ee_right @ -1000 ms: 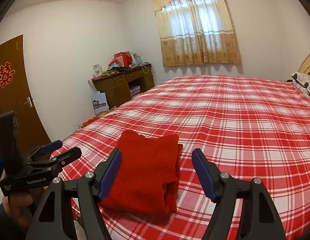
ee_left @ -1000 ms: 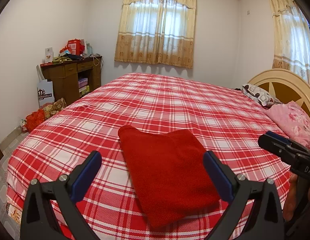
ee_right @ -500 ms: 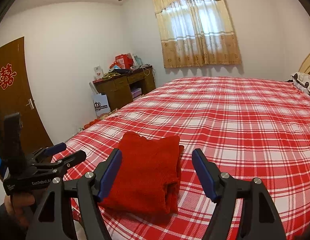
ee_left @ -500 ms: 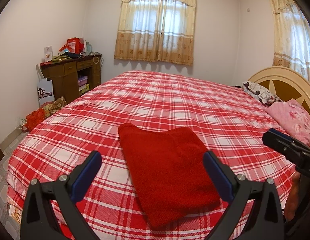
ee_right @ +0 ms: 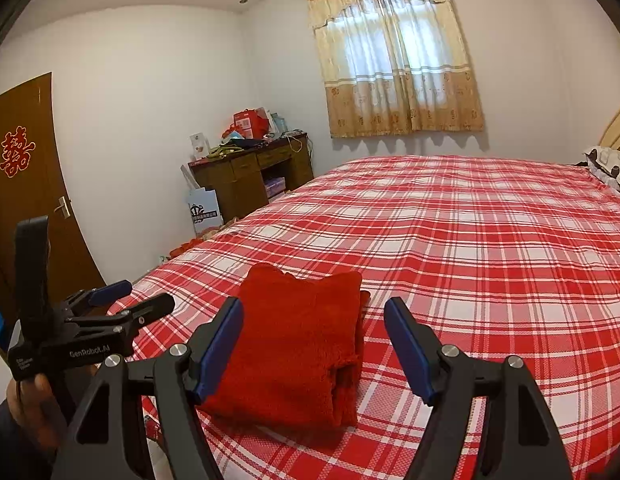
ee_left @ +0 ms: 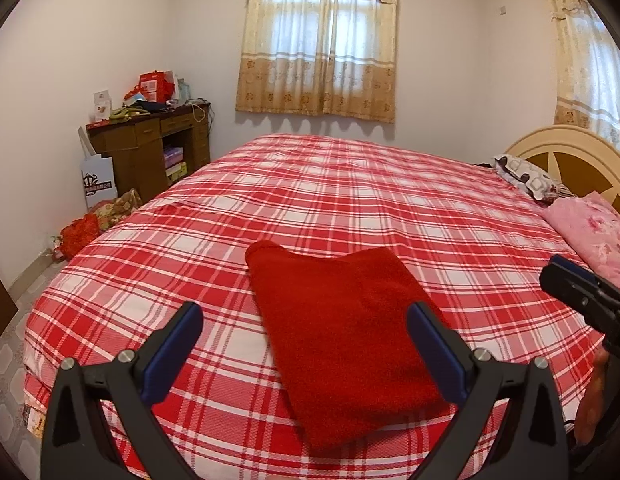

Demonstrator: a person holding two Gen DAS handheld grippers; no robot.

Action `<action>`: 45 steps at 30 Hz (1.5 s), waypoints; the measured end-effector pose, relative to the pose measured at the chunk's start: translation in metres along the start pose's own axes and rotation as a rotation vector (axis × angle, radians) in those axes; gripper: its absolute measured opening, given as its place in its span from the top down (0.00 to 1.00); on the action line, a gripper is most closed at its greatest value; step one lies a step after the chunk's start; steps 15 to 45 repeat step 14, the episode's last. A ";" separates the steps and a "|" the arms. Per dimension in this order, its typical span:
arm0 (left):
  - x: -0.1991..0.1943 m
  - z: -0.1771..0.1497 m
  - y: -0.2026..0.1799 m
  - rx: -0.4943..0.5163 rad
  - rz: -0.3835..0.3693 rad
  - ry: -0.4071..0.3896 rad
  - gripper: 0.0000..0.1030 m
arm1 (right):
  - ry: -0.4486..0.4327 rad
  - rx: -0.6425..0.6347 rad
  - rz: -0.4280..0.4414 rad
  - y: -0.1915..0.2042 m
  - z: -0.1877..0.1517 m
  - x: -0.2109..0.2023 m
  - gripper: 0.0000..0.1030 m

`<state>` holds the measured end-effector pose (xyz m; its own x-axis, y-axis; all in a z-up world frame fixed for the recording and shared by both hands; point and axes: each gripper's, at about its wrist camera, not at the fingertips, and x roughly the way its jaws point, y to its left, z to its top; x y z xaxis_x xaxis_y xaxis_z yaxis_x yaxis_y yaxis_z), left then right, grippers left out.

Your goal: Fold small clothes

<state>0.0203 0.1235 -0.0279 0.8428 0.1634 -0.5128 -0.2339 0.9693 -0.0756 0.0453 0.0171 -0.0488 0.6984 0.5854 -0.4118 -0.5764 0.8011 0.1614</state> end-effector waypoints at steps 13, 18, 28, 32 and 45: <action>-0.001 0.002 0.024 -0.046 0.060 -0.035 0.00 | 0.006 -0.014 0.011 0.004 0.000 0.004 0.28; -0.001 0.002 0.024 -0.042 0.067 -0.040 0.00 | 0.006 -0.012 0.011 0.004 -0.001 0.004 0.28; -0.001 0.002 0.024 -0.042 0.067 -0.040 0.00 | 0.006 -0.012 0.011 0.004 -0.001 0.004 0.28; -0.001 0.002 0.024 -0.042 0.067 -0.040 0.00 | 0.006 -0.012 0.011 0.004 -0.001 0.004 0.28; -0.001 0.002 0.024 -0.042 0.067 -0.040 0.00 | 0.006 -0.012 0.011 0.004 -0.001 0.004 0.28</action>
